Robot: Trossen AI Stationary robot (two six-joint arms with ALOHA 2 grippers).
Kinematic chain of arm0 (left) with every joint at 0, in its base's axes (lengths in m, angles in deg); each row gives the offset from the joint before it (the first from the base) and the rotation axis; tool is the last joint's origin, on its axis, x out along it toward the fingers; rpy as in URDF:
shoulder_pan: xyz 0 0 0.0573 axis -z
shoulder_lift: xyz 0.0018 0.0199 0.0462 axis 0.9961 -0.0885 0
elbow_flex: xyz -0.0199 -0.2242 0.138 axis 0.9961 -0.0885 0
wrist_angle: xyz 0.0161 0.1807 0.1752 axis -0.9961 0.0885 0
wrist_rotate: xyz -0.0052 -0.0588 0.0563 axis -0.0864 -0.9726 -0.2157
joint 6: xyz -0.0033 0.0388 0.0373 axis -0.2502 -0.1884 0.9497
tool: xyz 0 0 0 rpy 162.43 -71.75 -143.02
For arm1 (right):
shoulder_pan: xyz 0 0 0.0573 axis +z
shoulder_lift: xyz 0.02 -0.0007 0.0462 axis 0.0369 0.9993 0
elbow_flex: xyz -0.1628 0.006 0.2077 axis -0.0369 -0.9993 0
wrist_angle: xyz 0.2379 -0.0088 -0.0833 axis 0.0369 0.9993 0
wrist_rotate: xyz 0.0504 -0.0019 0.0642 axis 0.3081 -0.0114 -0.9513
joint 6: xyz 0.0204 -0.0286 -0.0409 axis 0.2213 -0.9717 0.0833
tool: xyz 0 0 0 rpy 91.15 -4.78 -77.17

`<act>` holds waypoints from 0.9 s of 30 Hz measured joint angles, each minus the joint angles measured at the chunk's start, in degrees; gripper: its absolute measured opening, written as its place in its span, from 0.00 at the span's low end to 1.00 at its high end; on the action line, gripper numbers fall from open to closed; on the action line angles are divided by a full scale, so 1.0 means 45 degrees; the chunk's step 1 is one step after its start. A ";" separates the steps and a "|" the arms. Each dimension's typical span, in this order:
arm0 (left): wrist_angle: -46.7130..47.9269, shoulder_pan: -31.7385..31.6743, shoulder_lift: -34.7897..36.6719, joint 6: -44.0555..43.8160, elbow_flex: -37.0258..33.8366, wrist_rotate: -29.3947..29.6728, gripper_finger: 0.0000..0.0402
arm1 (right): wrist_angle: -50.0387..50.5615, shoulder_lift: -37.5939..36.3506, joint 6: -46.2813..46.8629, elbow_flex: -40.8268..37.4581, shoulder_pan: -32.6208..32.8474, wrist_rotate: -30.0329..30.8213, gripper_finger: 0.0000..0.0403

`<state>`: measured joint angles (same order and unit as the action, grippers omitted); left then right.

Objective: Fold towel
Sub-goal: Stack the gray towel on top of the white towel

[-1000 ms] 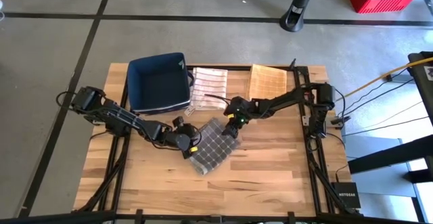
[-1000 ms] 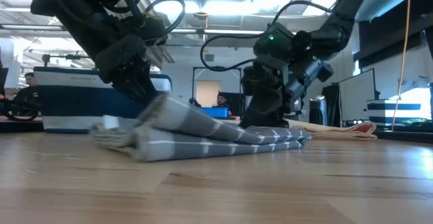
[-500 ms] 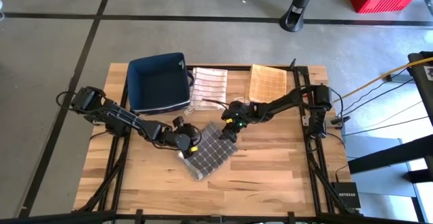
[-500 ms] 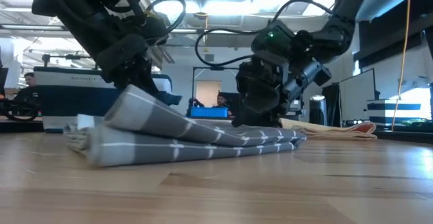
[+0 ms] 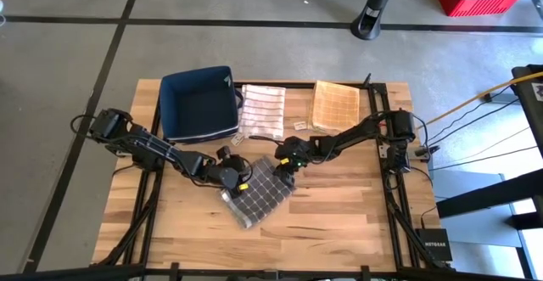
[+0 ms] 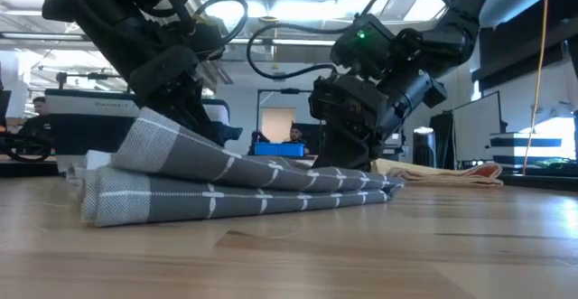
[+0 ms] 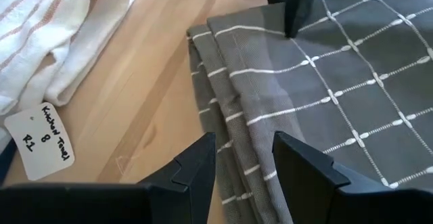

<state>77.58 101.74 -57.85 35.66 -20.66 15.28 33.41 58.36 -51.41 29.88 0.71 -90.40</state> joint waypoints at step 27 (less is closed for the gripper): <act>0.5384 -0.0269 0.5269 -0.0379 0.1341 0.0134 0.35 | 1.1405 -0.1537 -1.2253 0.8301 -0.3120 0.3238 0.02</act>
<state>101.80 100.53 -34.13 33.95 -14.63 15.89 84.73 51.45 -106.55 67.23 -13.33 -75.82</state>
